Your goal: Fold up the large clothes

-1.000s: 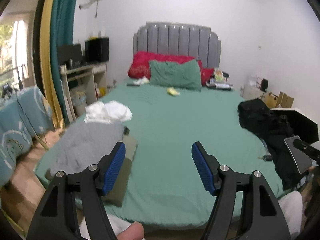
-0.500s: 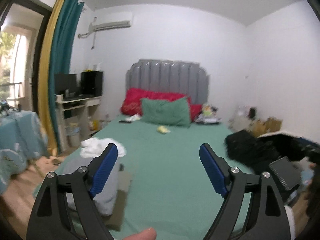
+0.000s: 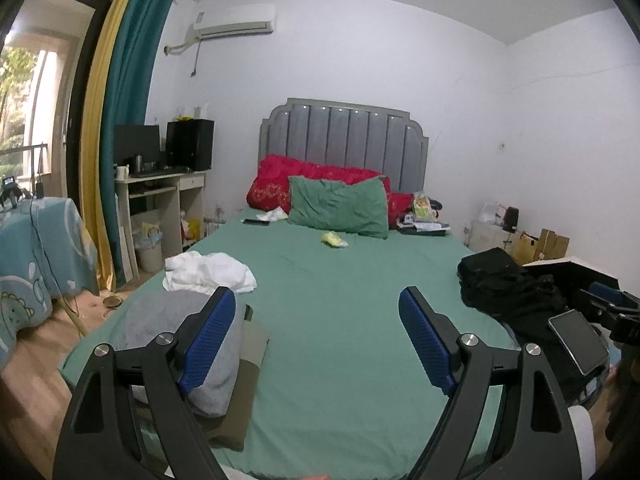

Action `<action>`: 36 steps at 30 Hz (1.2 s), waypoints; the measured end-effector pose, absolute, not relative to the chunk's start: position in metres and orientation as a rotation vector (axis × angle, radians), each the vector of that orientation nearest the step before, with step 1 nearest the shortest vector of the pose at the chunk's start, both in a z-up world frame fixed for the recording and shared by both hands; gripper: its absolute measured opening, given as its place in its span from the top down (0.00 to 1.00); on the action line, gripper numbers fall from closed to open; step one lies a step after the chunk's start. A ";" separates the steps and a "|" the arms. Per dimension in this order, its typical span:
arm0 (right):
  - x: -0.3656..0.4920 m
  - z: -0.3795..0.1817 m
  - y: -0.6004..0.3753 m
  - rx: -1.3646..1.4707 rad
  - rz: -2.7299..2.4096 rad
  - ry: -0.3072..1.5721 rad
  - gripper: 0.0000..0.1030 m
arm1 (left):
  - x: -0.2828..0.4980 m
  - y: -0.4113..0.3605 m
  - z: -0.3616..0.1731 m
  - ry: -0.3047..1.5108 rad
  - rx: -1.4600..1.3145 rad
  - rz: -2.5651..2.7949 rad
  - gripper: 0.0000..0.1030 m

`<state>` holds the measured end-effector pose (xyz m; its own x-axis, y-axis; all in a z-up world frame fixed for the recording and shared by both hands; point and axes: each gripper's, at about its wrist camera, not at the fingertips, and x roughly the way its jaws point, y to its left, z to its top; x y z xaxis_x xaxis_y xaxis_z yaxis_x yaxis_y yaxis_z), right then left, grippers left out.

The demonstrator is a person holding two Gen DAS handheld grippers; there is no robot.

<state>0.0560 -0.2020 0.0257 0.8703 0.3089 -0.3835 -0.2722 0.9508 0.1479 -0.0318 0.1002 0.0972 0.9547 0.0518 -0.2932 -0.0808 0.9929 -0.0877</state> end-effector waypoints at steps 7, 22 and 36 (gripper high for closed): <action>0.062 0.020 -0.198 0.085 0.305 0.437 0.01 | -0.019 0.110 0.089 0.318 -0.110 0.059 0.16; 0.067 0.020 -0.195 0.079 0.306 0.455 0.01 | -0.009 0.111 0.081 0.335 -0.107 0.062 0.16; 0.068 0.021 -0.195 0.079 0.305 0.453 0.01 | -0.008 0.109 0.081 0.336 -0.103 0.050 0.16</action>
<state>0.0676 -0.1954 0.0214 0.8547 0.3074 -0.4183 -0.2725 0.9516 0.1423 -0.0082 0.1092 0.0814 0.9428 0.0320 -0.3318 -0.0662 0.9935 -0.0924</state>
